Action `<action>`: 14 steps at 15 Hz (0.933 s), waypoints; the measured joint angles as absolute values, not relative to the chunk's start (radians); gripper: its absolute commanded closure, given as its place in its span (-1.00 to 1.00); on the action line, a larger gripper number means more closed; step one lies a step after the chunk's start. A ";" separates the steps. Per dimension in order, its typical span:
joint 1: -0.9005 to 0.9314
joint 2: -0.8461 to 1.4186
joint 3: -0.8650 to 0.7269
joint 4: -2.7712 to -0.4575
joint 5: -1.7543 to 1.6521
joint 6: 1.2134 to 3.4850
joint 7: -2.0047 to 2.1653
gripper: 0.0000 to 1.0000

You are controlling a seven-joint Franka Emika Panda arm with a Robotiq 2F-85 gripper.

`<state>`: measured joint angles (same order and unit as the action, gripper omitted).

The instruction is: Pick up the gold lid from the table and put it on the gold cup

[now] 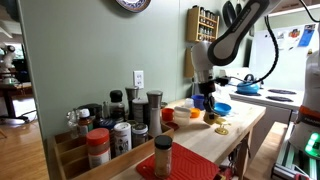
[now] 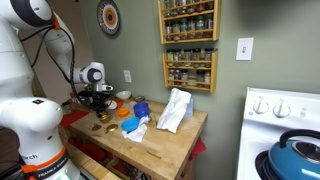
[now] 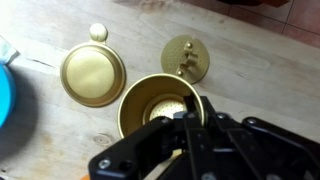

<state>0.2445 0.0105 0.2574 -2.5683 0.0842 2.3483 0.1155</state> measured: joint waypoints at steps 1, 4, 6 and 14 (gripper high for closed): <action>0.246 0.018 0.258 -2.563 0.073 2.343 0.115 0.96; 0.251 0.039 0.261 -2.548 0.053 2.323 0.115 0.56; 0.256 0.053 0.263 -2.539 0.050 2.315 0.115 0.25; 0.263 0.082 0.263 -2.518 0.044 2.308 0.115 -0.90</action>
